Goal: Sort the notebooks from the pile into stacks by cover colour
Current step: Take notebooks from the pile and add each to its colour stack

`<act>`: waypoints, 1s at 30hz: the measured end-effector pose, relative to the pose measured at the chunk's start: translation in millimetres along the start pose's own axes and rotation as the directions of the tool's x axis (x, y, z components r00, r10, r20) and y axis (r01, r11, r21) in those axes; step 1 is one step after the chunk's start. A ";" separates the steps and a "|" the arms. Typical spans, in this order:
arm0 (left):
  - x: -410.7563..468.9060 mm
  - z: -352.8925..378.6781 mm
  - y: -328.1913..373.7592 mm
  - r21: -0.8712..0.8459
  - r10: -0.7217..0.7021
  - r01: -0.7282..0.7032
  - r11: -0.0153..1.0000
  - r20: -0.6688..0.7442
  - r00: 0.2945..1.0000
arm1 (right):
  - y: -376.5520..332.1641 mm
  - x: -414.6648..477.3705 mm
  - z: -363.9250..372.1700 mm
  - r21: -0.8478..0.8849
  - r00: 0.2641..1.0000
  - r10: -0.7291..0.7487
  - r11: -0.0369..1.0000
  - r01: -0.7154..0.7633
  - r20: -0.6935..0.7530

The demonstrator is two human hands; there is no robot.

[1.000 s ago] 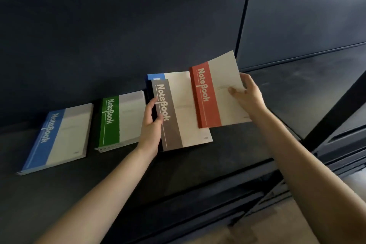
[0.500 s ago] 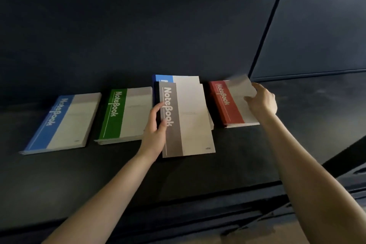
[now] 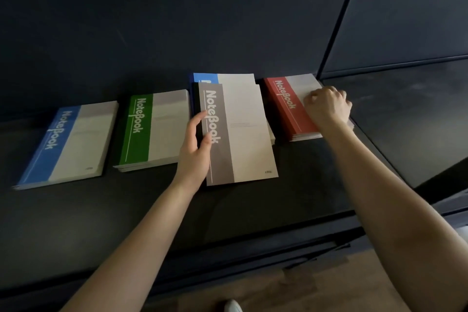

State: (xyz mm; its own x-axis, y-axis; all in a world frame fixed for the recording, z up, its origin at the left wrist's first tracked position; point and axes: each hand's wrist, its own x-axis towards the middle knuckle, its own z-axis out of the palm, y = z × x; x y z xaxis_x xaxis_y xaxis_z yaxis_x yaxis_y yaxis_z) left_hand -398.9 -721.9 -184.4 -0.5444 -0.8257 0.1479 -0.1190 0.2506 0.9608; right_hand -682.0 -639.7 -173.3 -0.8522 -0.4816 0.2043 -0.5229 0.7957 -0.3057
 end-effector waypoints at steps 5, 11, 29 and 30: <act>-0.2 -2.3 -1.9 -0.003 0.019 -0.019 1.000 0.011 1.000 | 1.9 -7.7 -0.7 0.109 0.968 -0.077 0.988 0.105 -0.237; 0.1 -2.6 -2.5 -0.035 0.051 -0.050 0.998 0.016 0.999 | -32.4 -60.6 -17.0 0.403 0.935 -0.176 0.866 0.296 -0.309; -2.3 -7.2 -2.5 -0.211 0.088 -0.100 0.972 -0.067 0.994 | -53.7 -146.6 -10.7 0.887 0.949 -0.229 0.452 -0.093 0.216; -3.3 -6.1 -0.5 -0.208 0.094 -0.105 0.973 -0.062 0.994 | -53.1 -146.5 -13.8 0.881 0.954 -0.206 0.462 -0.100 0.216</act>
State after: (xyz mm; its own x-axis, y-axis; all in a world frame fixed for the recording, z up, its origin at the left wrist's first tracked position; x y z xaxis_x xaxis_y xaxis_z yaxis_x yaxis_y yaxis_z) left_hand -392.0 -722.4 -183.9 -0.5005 -0.8283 0.2516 0.1140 0.2251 0.9677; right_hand -529.1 -606.3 -174.1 -0.7088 -0.7031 0.0571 -0.1698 0.0915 -0.9812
